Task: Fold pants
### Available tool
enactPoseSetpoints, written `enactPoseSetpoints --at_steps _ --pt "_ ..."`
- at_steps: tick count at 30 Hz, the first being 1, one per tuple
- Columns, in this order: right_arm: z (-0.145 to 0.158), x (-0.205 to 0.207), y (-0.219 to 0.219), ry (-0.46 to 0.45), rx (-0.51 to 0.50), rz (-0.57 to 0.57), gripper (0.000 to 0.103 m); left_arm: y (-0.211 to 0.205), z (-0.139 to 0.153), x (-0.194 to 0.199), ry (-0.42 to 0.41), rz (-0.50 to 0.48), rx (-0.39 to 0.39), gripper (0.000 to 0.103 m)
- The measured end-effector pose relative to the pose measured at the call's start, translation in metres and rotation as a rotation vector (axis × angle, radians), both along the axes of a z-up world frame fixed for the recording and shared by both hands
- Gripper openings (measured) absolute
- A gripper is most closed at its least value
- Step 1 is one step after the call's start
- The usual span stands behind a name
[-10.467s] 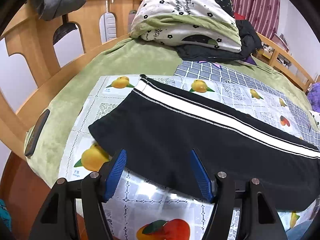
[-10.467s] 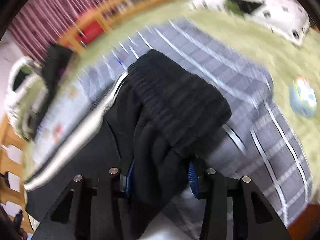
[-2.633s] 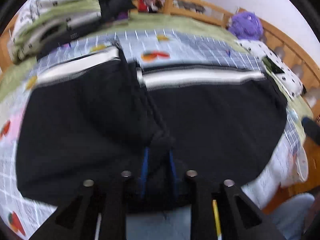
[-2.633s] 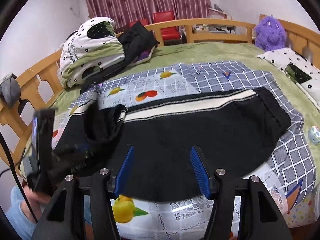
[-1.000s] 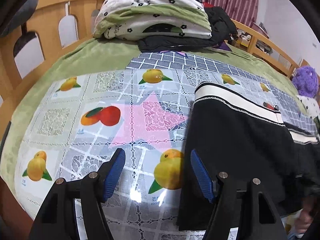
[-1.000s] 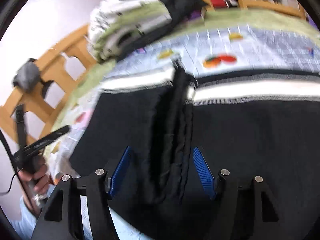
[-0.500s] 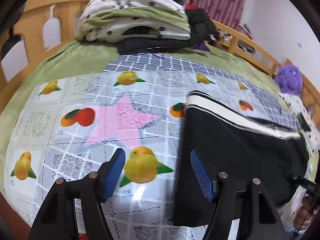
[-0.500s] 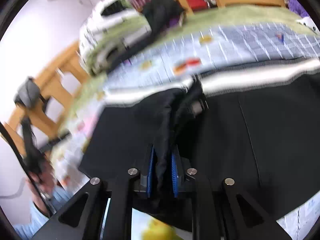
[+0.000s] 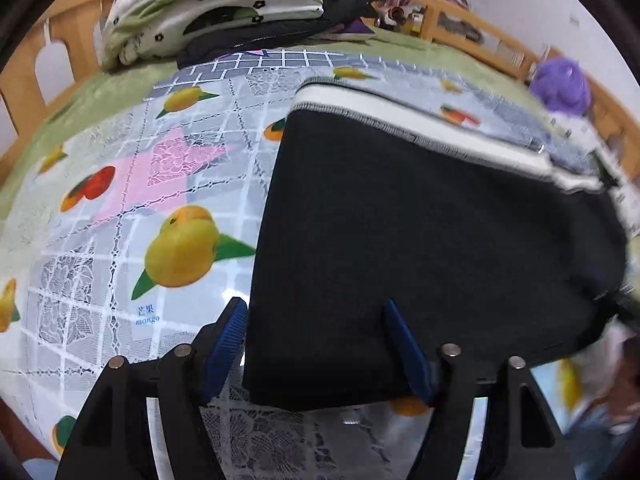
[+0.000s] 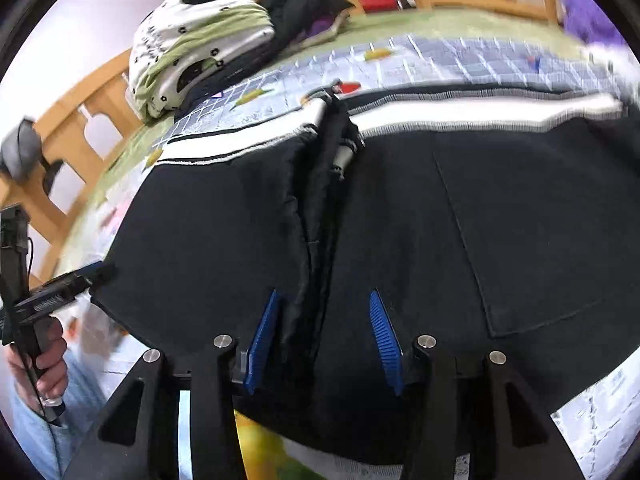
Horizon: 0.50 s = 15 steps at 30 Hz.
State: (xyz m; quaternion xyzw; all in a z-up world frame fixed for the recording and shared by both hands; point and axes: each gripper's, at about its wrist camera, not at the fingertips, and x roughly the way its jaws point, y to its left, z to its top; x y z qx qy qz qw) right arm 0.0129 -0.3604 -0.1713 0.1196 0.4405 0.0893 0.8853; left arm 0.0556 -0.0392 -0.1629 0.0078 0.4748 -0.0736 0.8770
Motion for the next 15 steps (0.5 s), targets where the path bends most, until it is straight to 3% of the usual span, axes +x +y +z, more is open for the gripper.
enactPoseSetpoints --at_steps 2,5,9,13,15 --pt "0.012 -0.003 0.002 -0.017 -0.011 0.029 0.046 0.003 0.006 0.001 -0.003 -0.007 -0.019 0.070" --pt "0.034 -0.011 -0.009 -0.112 0.051 0.016 0.047 0.021 0.017 0.008 -0.037 0.022 -0.101 0.069" --pt "0.050 -0.009 -0.021 -0.167 0.001 0.003 0.047 0.029 0.025 0.033 -0.052 0.039 -0.114 0.067" --pt "0.042 -0.027 -0.061 -0.123 0.077 -0.153 0.047 0.031 0.027 0.064 -0.049 0.008 -0.116 0.067" --pt "0.038 -0.050 -0.077 -0.095 0.104 -0.221 0.047 0.030 0.018 0.085 0.006 -0.025 -0.119 0.067"
